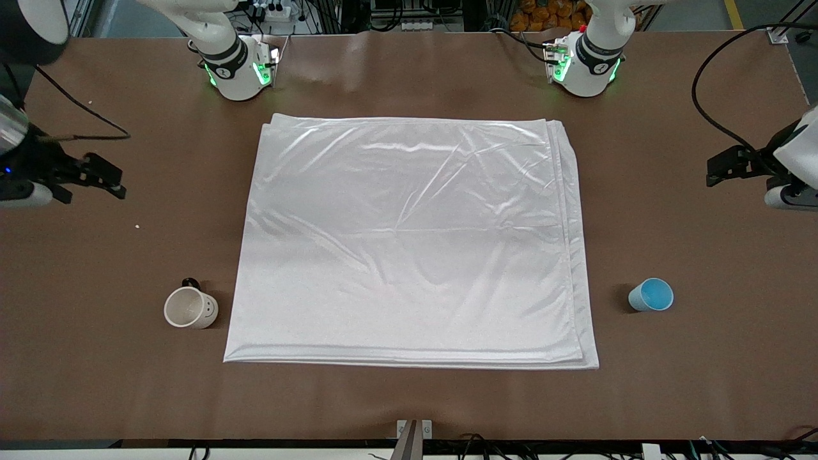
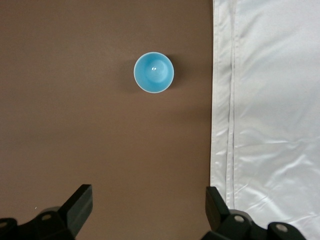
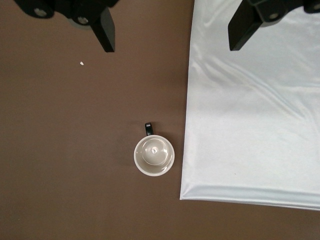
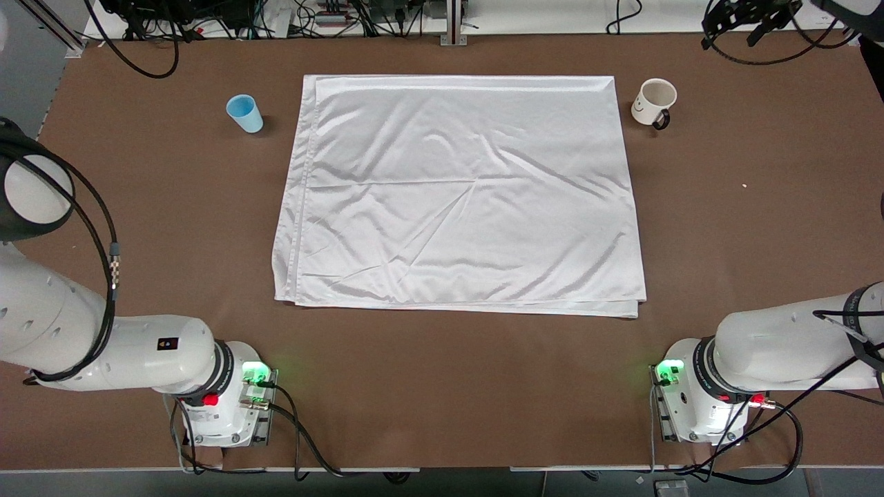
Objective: Place blue cup into white mug on cloth
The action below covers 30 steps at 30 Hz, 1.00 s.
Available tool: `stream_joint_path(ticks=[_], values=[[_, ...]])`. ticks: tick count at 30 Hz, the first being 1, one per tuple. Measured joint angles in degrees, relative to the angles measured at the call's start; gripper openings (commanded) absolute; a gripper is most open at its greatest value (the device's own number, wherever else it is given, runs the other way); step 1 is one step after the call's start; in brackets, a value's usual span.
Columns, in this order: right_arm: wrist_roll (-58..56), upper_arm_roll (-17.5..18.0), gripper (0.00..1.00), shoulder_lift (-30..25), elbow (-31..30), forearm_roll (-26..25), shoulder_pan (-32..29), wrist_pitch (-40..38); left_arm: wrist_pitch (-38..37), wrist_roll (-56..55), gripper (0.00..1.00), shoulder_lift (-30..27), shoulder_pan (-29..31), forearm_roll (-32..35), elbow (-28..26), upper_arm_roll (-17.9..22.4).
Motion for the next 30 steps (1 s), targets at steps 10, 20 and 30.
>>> stream_joint_path(ticks=[10,20,30], values=[[-1.30,-0.05,0.98,8.88,0.11,-0.11,0.00,9.95,4.53,0.00,1.00,4.97,0.31,0.02,-0.05,0.06],[-1.61,-0.09,0.69,11.59,0.72,-0.86,0.00,11.28,14.13,0.11,1.00,12.01,3.51,0.05,-0.25,0.17],[-1.71,-0.15,0.12,12.35,1.92,-1.28,0.00,11.29,22.46,0.98,1.00,18.40,5.40,0.06,-0.23,0.19]])
